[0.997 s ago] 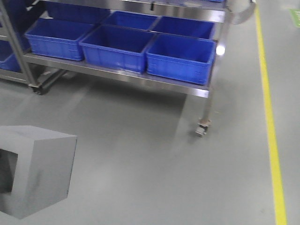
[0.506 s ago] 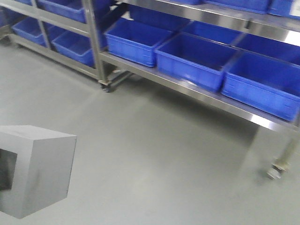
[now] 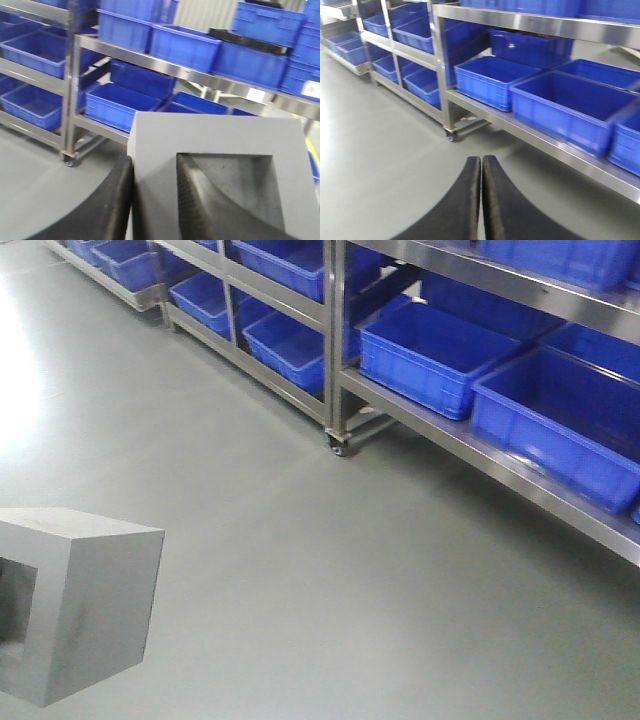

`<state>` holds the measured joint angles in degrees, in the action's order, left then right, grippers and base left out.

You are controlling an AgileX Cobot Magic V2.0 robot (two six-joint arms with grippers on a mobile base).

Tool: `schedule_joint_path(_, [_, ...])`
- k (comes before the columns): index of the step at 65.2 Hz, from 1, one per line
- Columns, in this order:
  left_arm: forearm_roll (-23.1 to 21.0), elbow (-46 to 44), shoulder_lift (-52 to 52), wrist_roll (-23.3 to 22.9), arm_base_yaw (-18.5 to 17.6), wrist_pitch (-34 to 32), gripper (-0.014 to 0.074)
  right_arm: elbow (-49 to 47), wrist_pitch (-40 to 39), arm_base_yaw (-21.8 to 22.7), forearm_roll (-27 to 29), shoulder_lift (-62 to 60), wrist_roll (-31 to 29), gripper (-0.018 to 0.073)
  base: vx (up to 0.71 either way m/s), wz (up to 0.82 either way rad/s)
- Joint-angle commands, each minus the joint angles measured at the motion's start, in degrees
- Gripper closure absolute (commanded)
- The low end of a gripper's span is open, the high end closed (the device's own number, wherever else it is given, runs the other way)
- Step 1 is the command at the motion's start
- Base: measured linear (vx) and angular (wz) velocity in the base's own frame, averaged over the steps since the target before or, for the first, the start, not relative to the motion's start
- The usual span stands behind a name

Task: Sort gray base to blue bin
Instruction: 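Drive the base away from the table holding the block, then drive down the aisle and turn toward the blue bin rack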

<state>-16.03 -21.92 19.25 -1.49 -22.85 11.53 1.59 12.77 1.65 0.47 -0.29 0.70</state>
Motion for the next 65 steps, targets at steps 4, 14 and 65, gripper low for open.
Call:
schedule_joint_path(4, [-1.03,-1.95,0.53,-0.38,0.07,-5.84,0.0603,0.12,-4.17,0.13,-0.47,1.03,-0.70,0.0564,0.34,0.34])
schedule_joint_path(14, [-1.03,-1.95,0.53,-0.38,0.07,-5.81,0.0603,0.12,-4.17,0.13,-0.47,1.03,-0.70,0.0564,0.34,0.33])
schedule_joint_path(65, [-1.03,-1.95,0.53,-0.38,0.07,-5.77,0.0603,0.12,-4.17,0.13,-0.47,1.03,-0.70,0.0564,0.34,0.51])
